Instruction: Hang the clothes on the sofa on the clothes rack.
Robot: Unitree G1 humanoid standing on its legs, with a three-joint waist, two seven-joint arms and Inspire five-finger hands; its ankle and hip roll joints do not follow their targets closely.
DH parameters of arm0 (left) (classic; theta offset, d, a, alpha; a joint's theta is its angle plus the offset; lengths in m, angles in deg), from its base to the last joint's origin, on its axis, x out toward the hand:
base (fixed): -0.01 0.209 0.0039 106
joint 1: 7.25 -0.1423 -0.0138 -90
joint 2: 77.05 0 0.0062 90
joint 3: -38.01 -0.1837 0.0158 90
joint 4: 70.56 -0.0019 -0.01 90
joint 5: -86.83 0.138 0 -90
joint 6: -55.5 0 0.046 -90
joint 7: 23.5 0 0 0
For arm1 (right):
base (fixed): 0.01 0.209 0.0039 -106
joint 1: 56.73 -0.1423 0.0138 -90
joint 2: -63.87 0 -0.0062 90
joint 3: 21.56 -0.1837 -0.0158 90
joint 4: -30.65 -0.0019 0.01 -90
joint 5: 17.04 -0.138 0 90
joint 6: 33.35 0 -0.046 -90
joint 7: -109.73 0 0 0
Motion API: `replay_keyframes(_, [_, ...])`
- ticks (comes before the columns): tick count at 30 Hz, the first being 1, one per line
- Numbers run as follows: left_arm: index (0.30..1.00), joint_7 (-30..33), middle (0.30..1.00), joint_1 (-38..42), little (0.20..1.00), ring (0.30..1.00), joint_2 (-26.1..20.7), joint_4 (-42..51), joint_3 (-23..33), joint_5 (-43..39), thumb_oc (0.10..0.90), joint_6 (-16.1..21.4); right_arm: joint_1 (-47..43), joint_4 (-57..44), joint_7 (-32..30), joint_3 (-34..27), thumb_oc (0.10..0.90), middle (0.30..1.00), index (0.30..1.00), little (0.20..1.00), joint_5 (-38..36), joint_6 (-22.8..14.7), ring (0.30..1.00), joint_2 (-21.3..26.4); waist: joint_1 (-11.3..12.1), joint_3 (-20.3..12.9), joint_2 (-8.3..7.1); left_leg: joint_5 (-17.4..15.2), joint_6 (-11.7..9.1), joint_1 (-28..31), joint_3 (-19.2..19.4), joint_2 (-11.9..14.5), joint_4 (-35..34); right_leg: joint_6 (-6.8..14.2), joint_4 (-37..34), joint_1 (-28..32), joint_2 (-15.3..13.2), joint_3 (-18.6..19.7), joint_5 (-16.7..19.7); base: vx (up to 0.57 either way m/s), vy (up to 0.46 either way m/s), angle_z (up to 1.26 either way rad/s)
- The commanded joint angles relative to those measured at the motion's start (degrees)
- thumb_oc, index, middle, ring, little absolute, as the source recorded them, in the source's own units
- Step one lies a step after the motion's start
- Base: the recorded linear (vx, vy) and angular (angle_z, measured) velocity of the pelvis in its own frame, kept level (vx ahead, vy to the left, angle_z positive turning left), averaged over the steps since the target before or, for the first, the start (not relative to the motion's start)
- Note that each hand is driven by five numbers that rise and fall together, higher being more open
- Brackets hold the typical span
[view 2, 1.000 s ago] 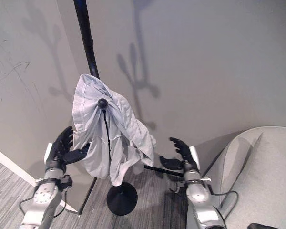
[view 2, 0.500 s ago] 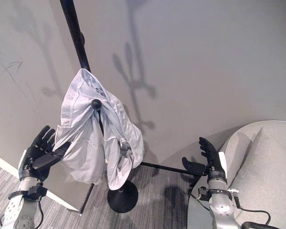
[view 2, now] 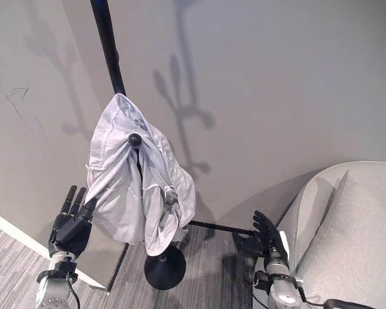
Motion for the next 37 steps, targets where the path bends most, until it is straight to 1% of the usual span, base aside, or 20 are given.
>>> replay_keyframes(1, [0.9, -1.83, 0.9, 5.67, 0.9, 0.9, -3.31, 9.37, 3.73, -3.03, 0.8, 6.35, -4.95, 1.04, 1.62, 0.52, 0.8, 0.9, 0.9, 0.9, -5.44, -3.88, 0.9, -0.94, 1.14, -0.02, -1.37, -4.38, 1.44, -0.02, 0.21, 0.07, 0.33, -2.16, 3.7, -1.07, 1.15, -2.73, -1.25, -0.01, -0.024, 0.05])
replay_keyframes(5, [0.9, -1.14, 0.9, 6.76, 0.9, 0.9, -4.19, 16.68, 2.41, -1.6, 0.8, 7.3, -6.1, 9.45, 1.97, 4.03, 0.8, 0.9, 0.9, 0.9, -6.33, -2.0, 0.9, -1.87, 1.55, 0.19, -1.45, -3.89, 1.0, -0.68, -0.22, 0.39, 0.33, -2.54, 3.84, -1.09, 1.59, -3.43, -1.4, -0.01, -0.02, 0.07])
replay_keyframes(9, [0.9, -0.23, 0.9, 6.02, 0.9, 0.9, -4.91, 22.46, -0.7, -1.42, 0.8, 7.13, -7.23, 17.95, 1.85, 6.55, 0.8, 0.9, 0.9, 0.9, -5.61, 0.28, 0.9, -2.37, 2.13, 0.93, -1.27, -3.1, 0.54, -1.76, -0.87, 0.78, 0.33, -2.91, 4.45, -1.45, 2.15, -4.66, -1.73, -0.02, -0.02, 0.16])
replay_keyframes(11, [0.9, 0.13, 0.9, 5.55, 0.9, 0.9, -5.33, 24.22, -1.2, -1.1, 0.8, 6.97, -7.82, 20.16, 1.49, 6.87, 0.8, 0.9, 0.9, 0.9, -5.18, 0.59, 0.9, -2.28, 2.27, 1.06, -1.2, -2.94, 0.48, -1.98, -1.08, 0.84, 0.33, -3.0, 4.54, -1.5, 2.26, -4.85, -1.8, -0.02, -0.016, 0.21])
replay_keyframes(12, [0.9, -0.1, 0.9, 5.07, 0.9, 0.9, -5.63, 25.93, -1.65, -1.08, 0.8, 6.62, -8.3, 22.67, 1.3, 6.9, 0.8, 0.9, 0.9, 0.9, -5.23, 0.79, 0.9, -2.46, 2.43, 1.19, -1.17, -2.81, 0.42, -2.25, -1.25, 0.88, 0.33, -3.05, 4.66, -1.58, 2.36, -5.1, -1.84, -0.03, -0.018, 0.2])
replay_keyframes(13, [0.9, -0.55, 0.9, 4.68, 0.9, 0.9, -6.83, 29.28, -2.52, -1.19, 0.8, 6.06, -9.89, 29.01, 1.01, 7.59, 0.8, 0.9, 0.9, 0.9, -4.16, 1.49, 0.9, -2.47, 3.0, 1.46, -1.04, -2.43, 0.22, -2.92, -1.62, 1.02, 0.33, -3.18, 4.94, -1.86, 2.56, -5.86, -1.94, -0.03, -0.013, 0.13])
replay_keyframes(14, [0.9, -0.51, 0.9, 4.68, 0.9, 0.9, -6.83, 29.34, -2.5, -1.18, 0.8, 6.04, -10.04, 29.21, 1.04, 7.59, 0.8, 0.9, 0.9, 0.9, -4.17, 1.37, 0.9, -2.48, 2.94, 1.46, -1.05, -2.41, 0.22, -2.99, -1.68, 1.03, 0.33, -3.19, 4.95, -1.89, 2.57, -5.91, -1.96, -0.03, -0.013, 0.13])
replay_keyframes(18, [0.9, -2.19, 0.9, 6.33, 0.9, 0.9, -8.4, 33.39, -3.82, -2.39, 0.8, 5.8, -13.06, 41.53, 0.97, 9.54, 0.8, 0.9, 0.9, 0.9, -2.15, 2.16, 0.9, -3.84, 4.03, 1.49, -1.1, -1.88, -0.33, -4.13, -2.67, 1.1, 0.33, -3.43, 5.13, -1.88, 3.06, -7.34, -2.35, -0.02, -0.025, 0.27])
replay_keyframes(19, [0.9, -2.08, 0.9, 6.53, 0.9, 0.9, -7.47, 31.61, -4.79, -3.34, 0.8, 6.29, -13.94, 45.83, 1.25, 10.28, 0.8, 0.9, 0.9, 0.9, -1.4, 2.33, 0.9, -4.43, 4.47, 1.44, -1.18, -1.61, -0.59, -4.57, -3.03, 1.18, 0.33, -3.59, 5.16, -1.77, 3.26, -8.07, -2.59, 0.0, -0.03, 0.17])
replay_keyframes(21, [0.9, -1.32, 0.9, 6.05, 0.9, 0.9, -6.73, 29.76, -4.98, -3.68, 0.8, 6.67, -14.15, 46.87, 1.32, 10.65, 0.8, 0.9, 0.9, 0.9, -1.09, 2.43, 0.9, -4.58, 4.7, 1.45, -1.16, -1.47, -0.66, -4.76, -3.29, 1.18, 0.33, -3.72, 5.16, -1.77, 3.35, -8.32, -2.66, -0.01, -0.024, 0.21])
replay_keyframes(22, [0.9, -0.01, 0.9, 5.23, 0.9, 0.9, -5.89, 26.67, -5.3, -3.61, 0.8, 7.19, -14.29, 48.0, 1.16, 10.85, 0.8, 0.9, 0.9, 0.9, -0.91, 2.55, 0.9, -4.7, 4.85, 1.45, -1.09, -1.32, -0.76, -4.97, -3.51, 1.23, 0.33, -3.85, 5.22, -1.8, 3.52, -8.63, -2.77, -0.01, -0.029, 0.18])
replay_keyframes(25, [0.9, 6.19, 0.9, 2.53, 0.9, 0.9, -4.79, 7.53, -4.15, 0.23, 0.8, 6.7, -15.47, 50.85, -0.5, 9.86, 0.8, 0.9, 0.9, 0.9, -0.35, 3.26, 0.9, -4.3, 5.6, 1.94, -0.77, -1.01, -0.81, -5.14, -3.95, 1.42, 0.33, -4.01, 5.64, -1.96, 3.77, -9.04, -3.15, -0.02, -0.019, 0.09])
replay_keyframes(26, [0.9, 6.16, 0.9, 2.62, 0.9, 0.9, -4.79, 7.45, -4.16, 0.21, 0.8, 6.73, -15.52, 50.87, -0.5, 9.83, 0.8, 0.9, 0.9, 0.9, -0.35, 3.25, 0.9, -4.29, 5.58, 1.85, -0.72, -0.9, -0.78, -5.35, -4.0, 1.45, 0.33, -4.02, 5.55, -2.1, 3.83, -9.07, -2.99, -0.02, -0.006, 0.06])
replay_keyframes(27, [0.9, 8.44, 0.9, 2.98, 0.9, 0.9, -6.03, -6.49, -3.19, 5.55, 0.8, 5.5, -16.29, 52.51, -1.34, 8.67, 0.8, 0.9, 0.9, 0.9, -1.16, 3.62, 0.9, -3.96, 5.62, 2.09, -0.4, -0.71, -0.67, -5.4, -4.03, 1.5, 0.33, -3.99, 5.89, -2.27, 3.94, -9.04, -3.15, -0.01, 0.005, 0.05])
replay_keyframes(28, [0.9, 9.69, 0.9, 4.37, 0.9, 0.9, -6.69, -16.25, -3.28, 8.72, 0.8, 4.63, -16.74, 53.21, -1.5, 8.19, 0.8, 0.9, 0.9, 0.9, -1.82, 3.83, 0.9, -3.97, 5.4, 2.17, -0.24, -0.66, -0.61, -5.33, -3.9, 1.59, 0.33, -3.96, 6.05, -2.45, 3.95, -8.91, -3.19, 0.0, 0.004, 0.04])
replay_keyframes(29, [0.9, 10.75, 0.9, 6.11, 0.9, 0.9, -6.69, -24.99, -3.44, 10.95, 0.8, 3.81, -17.05, 53.71, -1.77, 7.86, 0.8, 0.9, 0.9, 0.9, -2.56, 3.95, 0.9, -4.02, 5.09, 2.22, -0.13, -0.7, -0.5, -5.27, -3.88, 1.61, 0.33, -3.94, 6.1, -2.58, 4.0, -8.72, -3.23, 0.0, 0.0, 0.0])
replay_keyframes(30, [0.9, 11.06, 0.9, 8.06, 0.9, 0.9, -5.63, -33.54, -2.33, 9.75, 0.8, 2.76, -17.53, 54.58, -1.8, 7.63, 0.8, 0.9, 0.9, 0.9, -3.29, 4.14, 0.9, -4.3, 4.58, 2.14, 0.01, -0.73, -0.42, -5.16, -3.72, 1.61, 0.33, -3.94, 6.16, -2.76, 4.03, -8.49, -3.33, 0.0, 0.0, 0.0])
replay_keyframes(32, [0.9, 11.85, 0.9, 10.53, 0.9, 0.9, -4.4, -47.44, -0.25, 9.93, 0.8, 1.6, -17.53, 55.55, -1.74, 7.57, 0.8, 0.9, 0.9, 0.9, -4.51, 4.5, 0.9, -4.9, 3.85, 1.7, 0.04, -0.97, -0.31, -4.88, -3.43, 1.58, 0.33, -3.98, 6.0, -2.87, 3.97, -8.03, -3.4, 0.04, 0.017, -0.04])
replay_keyframes(34, [0.9, 14.14, 0.9, 12.76, 0.9, 0.9, -4.41, -60.72, 1.0, 14.73, 0.8, 1.11, -17.24, 56.27, -1.84, 7.73, 0.8, 0.9, 0.9, 0.9, -5.36, 4.5, 0.9, -5.21, 2.99, 1.27, 0.0, -1.46, -0.24, -4.2, -2.88, 1.52, 0.33, -3.91, 5.81, -2.75, 3.81, -7.44, -3.44, 0.06, 0.026, -0.07])
replay_keyframes(37, [0.9, 15.47, 0.9, 12.7, 0.9, 0.9, -4.11, -68.81, 0.71, 22.31, 0.8, -0.26, -16.75, 56.95, -2.6, 7.63, 0.8, 0.9, 0.9, 0.9, -6.43, 4.18, 0.9, -5.06, 1.96, 0.53, 0.01, -1.96, -0.09, -3.69, -2.19, 1.32, 0.33, -3.78, 5.23, -2.69, 3.52, -6.88, -3.1, 0.06, 0.027, -0.11])
